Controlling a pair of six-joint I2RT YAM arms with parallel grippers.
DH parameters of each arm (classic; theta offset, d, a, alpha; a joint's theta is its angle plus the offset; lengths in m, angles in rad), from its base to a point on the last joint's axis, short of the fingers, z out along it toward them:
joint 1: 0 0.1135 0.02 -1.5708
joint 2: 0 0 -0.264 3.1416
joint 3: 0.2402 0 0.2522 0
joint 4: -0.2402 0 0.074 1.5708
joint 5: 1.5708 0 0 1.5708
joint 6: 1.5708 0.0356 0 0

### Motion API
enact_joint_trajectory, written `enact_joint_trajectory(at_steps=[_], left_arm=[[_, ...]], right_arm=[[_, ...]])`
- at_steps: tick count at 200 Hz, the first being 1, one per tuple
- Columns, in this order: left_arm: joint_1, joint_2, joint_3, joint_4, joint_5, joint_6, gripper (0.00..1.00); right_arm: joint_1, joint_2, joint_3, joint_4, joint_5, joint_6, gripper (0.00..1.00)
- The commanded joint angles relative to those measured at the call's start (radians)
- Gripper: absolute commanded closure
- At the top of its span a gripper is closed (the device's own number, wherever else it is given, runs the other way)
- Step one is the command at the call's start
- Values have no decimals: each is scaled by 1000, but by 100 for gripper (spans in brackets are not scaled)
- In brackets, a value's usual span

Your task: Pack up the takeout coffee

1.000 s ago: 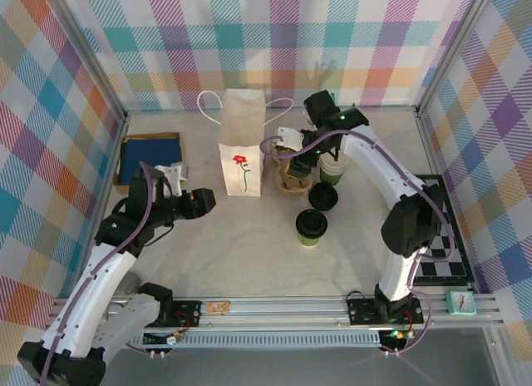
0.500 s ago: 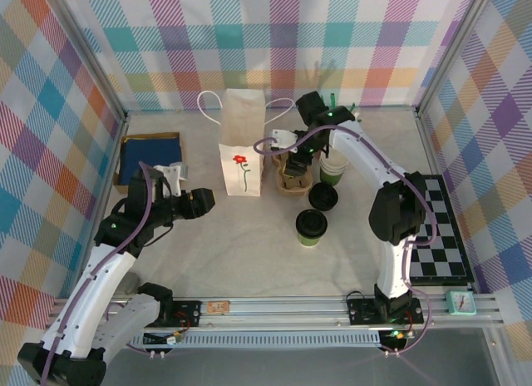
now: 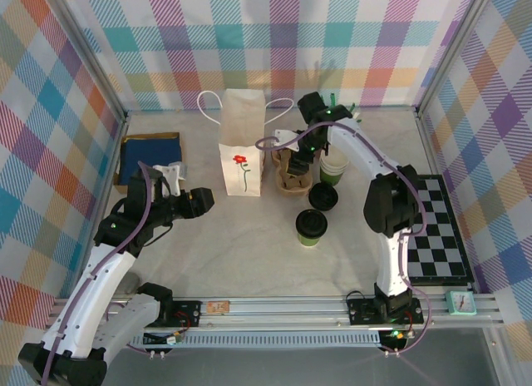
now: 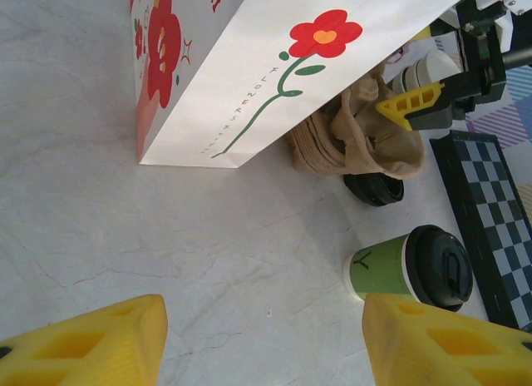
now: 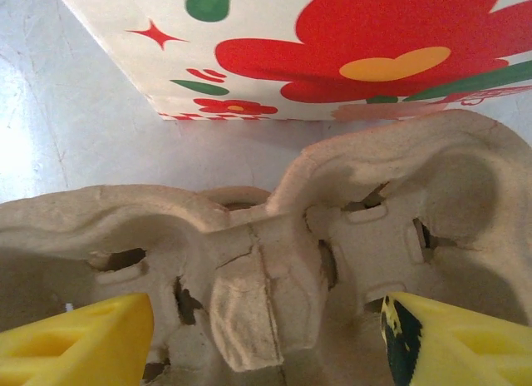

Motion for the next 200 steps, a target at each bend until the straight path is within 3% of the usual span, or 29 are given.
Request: enact_joint_trajectory(at_steps=[1,164,200], left_arm=[[19,1,-6,-13,10,15,36],[27,8,-12,-16,10,20,36],[29,4,-16,-14,7,17,36]], right_arm=[[-8,27,47,-40,-26,-27,27],[-13,117,98,-90,-26,-25,26],[-12,111,100,-86,-36,-19,29]])
